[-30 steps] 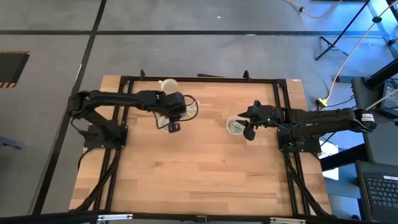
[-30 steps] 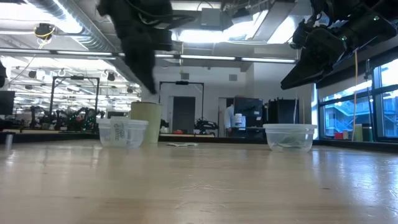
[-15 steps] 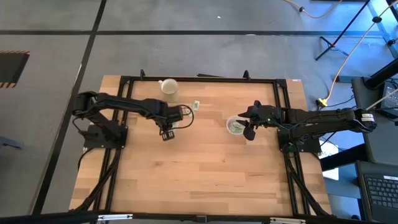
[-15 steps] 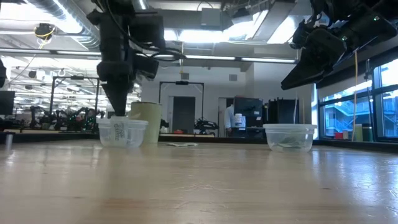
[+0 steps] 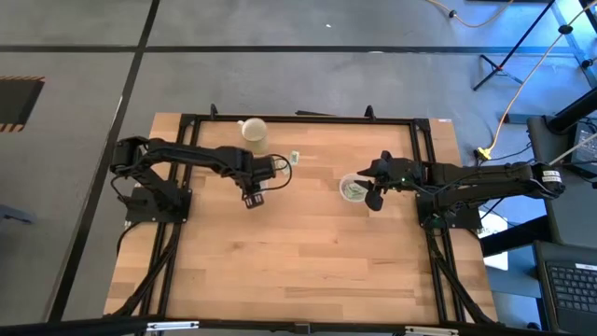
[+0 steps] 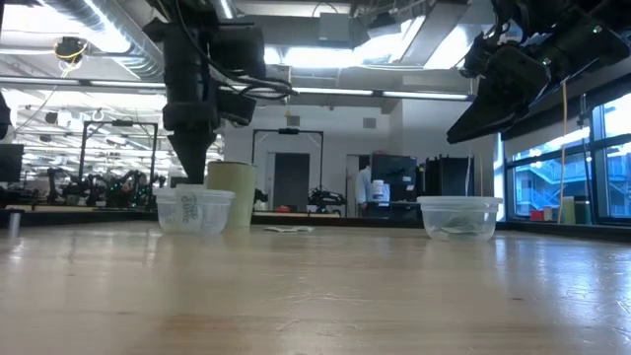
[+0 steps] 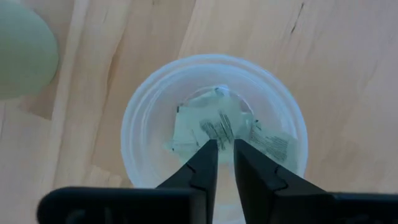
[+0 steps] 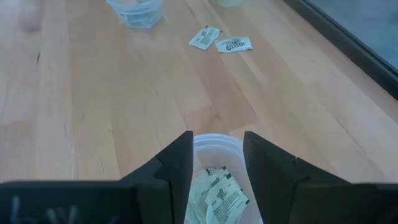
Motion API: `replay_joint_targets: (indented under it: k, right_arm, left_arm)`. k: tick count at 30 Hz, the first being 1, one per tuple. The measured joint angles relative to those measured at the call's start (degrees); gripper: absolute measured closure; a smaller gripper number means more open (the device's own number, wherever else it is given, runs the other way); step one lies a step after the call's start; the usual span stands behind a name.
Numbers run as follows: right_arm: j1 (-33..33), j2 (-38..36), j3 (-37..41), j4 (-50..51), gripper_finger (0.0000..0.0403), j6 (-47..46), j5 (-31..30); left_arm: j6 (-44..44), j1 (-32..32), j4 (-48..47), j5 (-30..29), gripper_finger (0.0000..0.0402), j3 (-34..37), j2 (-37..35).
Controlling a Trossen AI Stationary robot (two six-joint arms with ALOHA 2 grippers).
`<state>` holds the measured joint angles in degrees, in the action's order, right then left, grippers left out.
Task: Pick and place Stevia / Truvia into bins
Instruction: Put the stevia packet into the left transparent container
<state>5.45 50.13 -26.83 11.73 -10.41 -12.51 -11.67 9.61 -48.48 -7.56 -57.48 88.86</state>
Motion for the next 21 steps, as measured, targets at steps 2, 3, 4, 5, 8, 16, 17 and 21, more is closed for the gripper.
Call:
replay_joint_targets:
  k: [2, 3, 4, 5, 8, 16, 17, 21]
  right_arm:
    - [0.0, 0.0, 0.0, 0.06, 0.0258, 0.0, 0.0]
    - [0.0, 0.0, 0.0, 0.08, 0.0258, 0.0, 0.0]
    - [-0.02, 0.0, 0.0, 0.16, 0.0258, 0.0, 0.0]
    - [-0.02, 0.0, 0.0, 0.19, 0.0258, 0.0, 0.02]
    - [0.0, 0.0, 0.0, 0.19, 0.0258, 0.0, 0.0]
    - [-0.02, 0.0, 0.0, 0.19, 0.0258, -0.05, 0.0]
    - [0.0, 0.0, 0.0, 0.19, 0.0258, -0.3, 0.0]
    - [0.0, -0.02, 0.0, 0.19, 0.0258, -1.31, 0.02]
  left_arm:
    - [0.27, 0.0, 0.02, 0.18, 0.0344, -0.43, 0.0]
    - [0.29, 0.0, -0.28, 0.21, 0.0338, -0.69, 0.0]
    - [0.4, 0.0, -0.99, 0.11, 0.0333, -1.18, 0.0]
    - [0.58, -0.02, -1.58, -0.37, 0.0329, -1.83, 0.0]
    - [3.5, 0.03, -0.03, -3.85, 0.0321, -4.05, 0.0]
    - [10.57, 5.85, 11.97, 1.27, 0.032, -6.94, 0.35]
    - [11.67, 6.73, 13.07, 2.55, 0.032, -6.98, 0.54]
    - [18.53, 9.19, 15.59, 6.52, 0.032, -6.84, 1.07]
